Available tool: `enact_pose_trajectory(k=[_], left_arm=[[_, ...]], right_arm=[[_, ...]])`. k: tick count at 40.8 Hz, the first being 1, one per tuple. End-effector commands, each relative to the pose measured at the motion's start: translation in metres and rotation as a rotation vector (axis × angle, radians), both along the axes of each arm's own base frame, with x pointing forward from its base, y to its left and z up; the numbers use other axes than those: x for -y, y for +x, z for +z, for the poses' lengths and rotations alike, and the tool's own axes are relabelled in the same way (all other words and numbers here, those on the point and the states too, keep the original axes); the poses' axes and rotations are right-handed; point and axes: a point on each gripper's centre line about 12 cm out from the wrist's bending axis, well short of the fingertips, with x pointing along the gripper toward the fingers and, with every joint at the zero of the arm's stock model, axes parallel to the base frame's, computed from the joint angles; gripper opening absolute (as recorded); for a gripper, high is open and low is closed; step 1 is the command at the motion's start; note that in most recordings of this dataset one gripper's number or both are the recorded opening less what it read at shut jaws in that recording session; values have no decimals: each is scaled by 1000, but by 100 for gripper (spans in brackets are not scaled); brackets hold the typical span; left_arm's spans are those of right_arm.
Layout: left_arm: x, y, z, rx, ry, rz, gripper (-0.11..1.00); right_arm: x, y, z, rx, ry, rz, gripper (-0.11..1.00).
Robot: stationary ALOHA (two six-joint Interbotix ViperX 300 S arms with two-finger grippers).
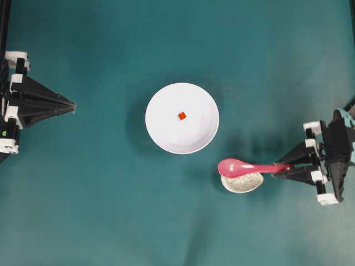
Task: Grip the spoon and scoop the red block from the bowl with right arm.
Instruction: 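Lift the pink spoon with the right gripper and carry it over the bowl, then lower the spoon bowl into the white bowl beside the red cube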
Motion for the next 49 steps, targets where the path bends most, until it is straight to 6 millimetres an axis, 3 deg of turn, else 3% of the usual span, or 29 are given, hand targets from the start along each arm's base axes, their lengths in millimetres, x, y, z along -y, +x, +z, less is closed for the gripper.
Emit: enact_pose_trajectory(k=[1, 10, 35, 49], left_arm=[[0, 2, 7, 15, 1, -2, 0], [0, 2, 7, 15, 1, -2, 0], [0, 2, 6, 11, 1, -2, 0], [1, 2, 6, 11, 1, -3, 0]], right_arm=[[2, 8, 14, 44, 7, -16, 25], [16, 22, 37, 64, -27, -45, 25], [41, 68, 132, 41, -25, 9, 25], [74, 89, 173, 29, 6, -43, 25]])
